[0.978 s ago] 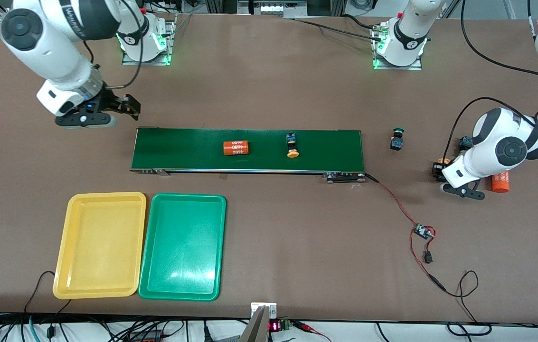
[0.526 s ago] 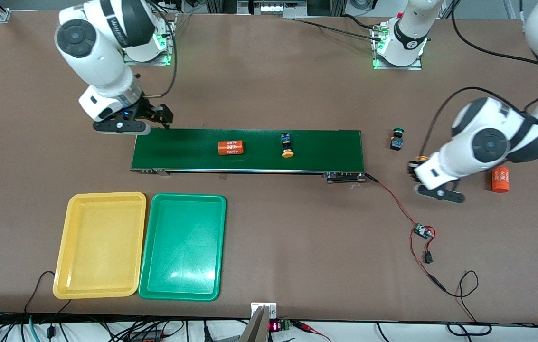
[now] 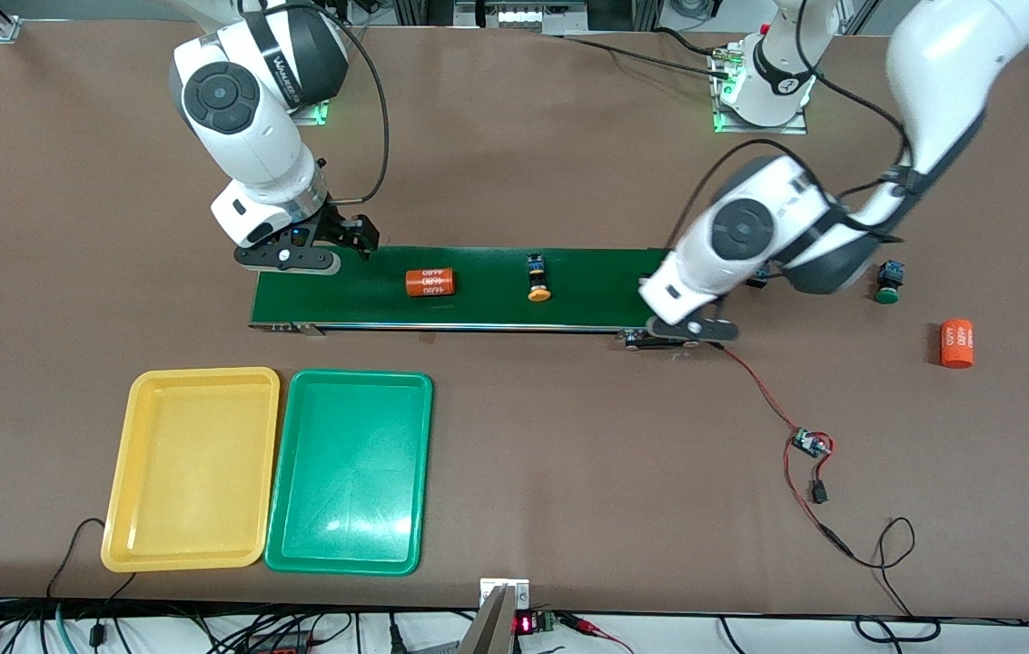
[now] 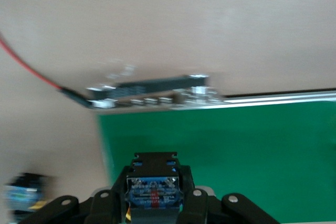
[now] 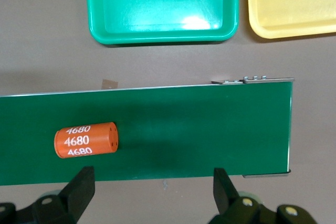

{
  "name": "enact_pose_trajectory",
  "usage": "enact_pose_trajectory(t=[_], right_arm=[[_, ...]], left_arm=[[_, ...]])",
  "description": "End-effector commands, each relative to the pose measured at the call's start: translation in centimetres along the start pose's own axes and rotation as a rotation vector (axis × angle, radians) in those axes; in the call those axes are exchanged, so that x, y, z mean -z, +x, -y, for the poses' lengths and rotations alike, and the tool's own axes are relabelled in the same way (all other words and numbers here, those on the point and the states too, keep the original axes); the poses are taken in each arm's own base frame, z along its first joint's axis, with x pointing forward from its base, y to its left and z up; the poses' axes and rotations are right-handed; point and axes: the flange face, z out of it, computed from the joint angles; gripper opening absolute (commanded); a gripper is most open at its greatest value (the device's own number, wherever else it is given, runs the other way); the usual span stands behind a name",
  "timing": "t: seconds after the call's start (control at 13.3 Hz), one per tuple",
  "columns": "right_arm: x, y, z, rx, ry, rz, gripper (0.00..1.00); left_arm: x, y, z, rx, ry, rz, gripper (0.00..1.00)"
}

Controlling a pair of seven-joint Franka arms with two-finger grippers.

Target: Sort buttons by color to trays

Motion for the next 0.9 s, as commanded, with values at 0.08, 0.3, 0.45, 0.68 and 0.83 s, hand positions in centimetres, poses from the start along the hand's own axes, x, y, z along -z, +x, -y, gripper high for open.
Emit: enact_pose_trajectory(t=[0.08, 0.3, 0.45, 0.68, 0.83], right_arm=[[0.3, 0.1, 0.5, -0.016, 0.003, -0.005, 1.00], [0.3, 0.1, 0.5, -0.019, 0.002, -0.003, 1.00], [0.3, 0.1, 0.5, -0.019, -0.001, -0.002, 1.00], [0.3, 0.2, 0.3, -0.022, 0.000, 0.000, 1.00], [0.4, 0.2, 0.2, -0.022, -0.001, 0.000, 1.00]], left_arm=[[-3.1, -0.8, -1.9, 0.053, -0.034, -0.003, 0.26], [-5.3, -0.6, -3.0, 0.067, -0.027, -0.023, 0.39], [-5.1, -0.3, -2.8, 0.083, -0.029, -0.033, 0.80], [-2.0, 0.9, -1.3, 0.097, -0.027, -0.087, 1.00], [0.6, 0.8, -1.3, 0.089, -0.010, -0.088, 1.00]])
